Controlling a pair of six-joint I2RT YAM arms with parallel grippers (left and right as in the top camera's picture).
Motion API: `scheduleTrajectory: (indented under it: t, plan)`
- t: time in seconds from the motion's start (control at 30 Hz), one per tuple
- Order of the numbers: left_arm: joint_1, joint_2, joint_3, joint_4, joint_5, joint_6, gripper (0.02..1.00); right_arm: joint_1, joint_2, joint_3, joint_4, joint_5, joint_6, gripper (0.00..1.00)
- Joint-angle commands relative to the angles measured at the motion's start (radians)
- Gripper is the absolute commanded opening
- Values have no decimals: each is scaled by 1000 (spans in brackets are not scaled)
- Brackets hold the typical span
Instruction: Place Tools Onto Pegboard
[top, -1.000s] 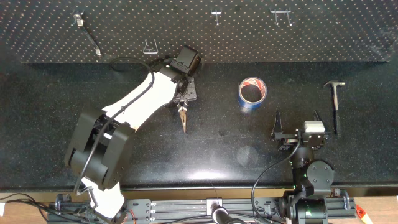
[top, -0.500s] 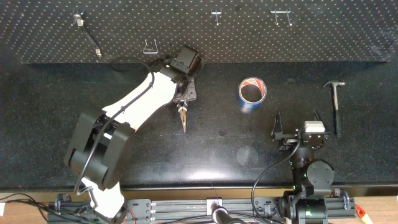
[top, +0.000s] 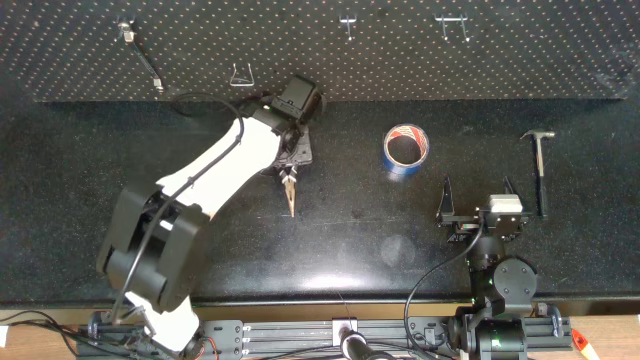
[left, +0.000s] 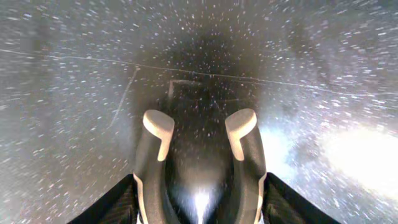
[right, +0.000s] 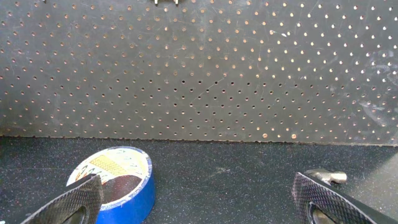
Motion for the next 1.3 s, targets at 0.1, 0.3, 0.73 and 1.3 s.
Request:
scheduleTrajectory:
  t: [0.1, 0.3, 0.73, 1.3]
  plan:
    - [-2, -241, -3, -89, -51, 24, 27, 7, -9, -5, -1, -6, 11, 980]
    - [-1, -473, -3, -129, -122, 224, 27, 7, -9, -5, -1, -6, 11, 980]
    - [266, -771, -183, 411, -26, 599, 27, 7, -9, -5, -1, -6, 11, 980]
    - [260, -874, -693, 1295, 116, 523, 27, 7, -9, -5, -1, -6, 11, 980]
